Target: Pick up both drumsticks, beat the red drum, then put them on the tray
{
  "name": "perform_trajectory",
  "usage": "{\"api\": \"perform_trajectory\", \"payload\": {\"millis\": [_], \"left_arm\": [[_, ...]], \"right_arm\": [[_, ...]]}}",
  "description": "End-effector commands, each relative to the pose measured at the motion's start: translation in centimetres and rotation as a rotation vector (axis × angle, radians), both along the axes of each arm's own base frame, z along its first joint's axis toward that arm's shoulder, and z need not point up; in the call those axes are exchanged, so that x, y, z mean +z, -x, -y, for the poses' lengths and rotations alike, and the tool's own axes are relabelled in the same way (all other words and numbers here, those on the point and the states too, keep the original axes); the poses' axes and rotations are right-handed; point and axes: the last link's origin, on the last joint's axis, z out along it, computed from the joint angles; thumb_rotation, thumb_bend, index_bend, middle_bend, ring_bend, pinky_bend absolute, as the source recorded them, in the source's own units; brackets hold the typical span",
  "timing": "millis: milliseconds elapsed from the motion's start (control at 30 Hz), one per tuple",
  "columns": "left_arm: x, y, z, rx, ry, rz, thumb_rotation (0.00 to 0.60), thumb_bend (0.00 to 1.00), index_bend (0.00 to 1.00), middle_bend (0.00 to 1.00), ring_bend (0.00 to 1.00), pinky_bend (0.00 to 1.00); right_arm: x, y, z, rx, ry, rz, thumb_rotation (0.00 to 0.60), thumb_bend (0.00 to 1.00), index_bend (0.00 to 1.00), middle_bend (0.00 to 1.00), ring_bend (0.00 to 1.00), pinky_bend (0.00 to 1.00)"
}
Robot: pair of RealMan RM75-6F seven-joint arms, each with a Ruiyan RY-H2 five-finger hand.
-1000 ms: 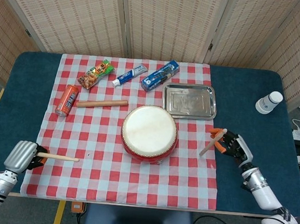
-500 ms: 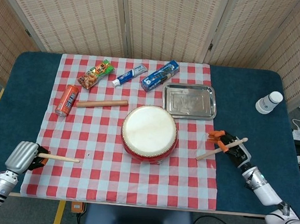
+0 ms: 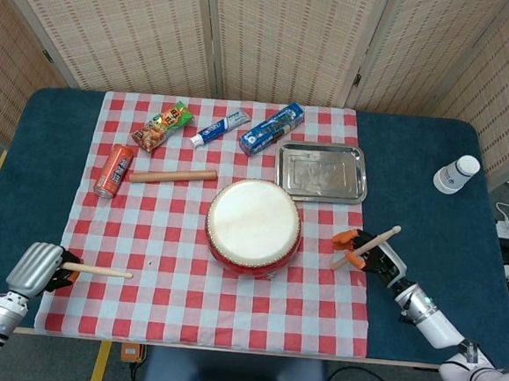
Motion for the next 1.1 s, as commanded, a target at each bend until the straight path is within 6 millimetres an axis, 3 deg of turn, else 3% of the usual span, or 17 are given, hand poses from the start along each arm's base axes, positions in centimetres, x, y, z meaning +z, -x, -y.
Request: {"api": "perform_trajectory", "payload": {"millis": [33,133,500,1100], "left_arm": [[0.0,0.1,0.0,0.000,0.001,0.001,0.600,0.83,1.00,1.00,1.00,1.00],[0.0,0.1,0.1,0.000,0.004,0.000,0.600,0.83,1.00,1.00,1.00,1.00],[-0.2,0.4,0.3,0.005,0.015,0.010,0.600,0.82,1.00,1.00,1.00,1.00],[-0.4,0.7,0.3,0.007,0.024,0.019,0.600,0.82,1.00,1.00,1.00,1.00]], "right_arm": [[-0.9,-0.6,0.1,0.004,-0.006,-0.018,0.600,0.05,0.51,0.41,0.33,0.32],[-1.2,-0.9,0.2,0.007,-0.001,-0.030,0.600,0.00,0.55,0.44,0.36,0.34],[-2.9,-1.9,0.2,0.011,-0.003,-0.075,0.600,0.00,0.76,0.59,0.51,0.44],[-5.1,-2.1,-0.3,0.027,-0.021,-0.167,0.600,0.00,0.94,0.73,0.63,0.51]]}}
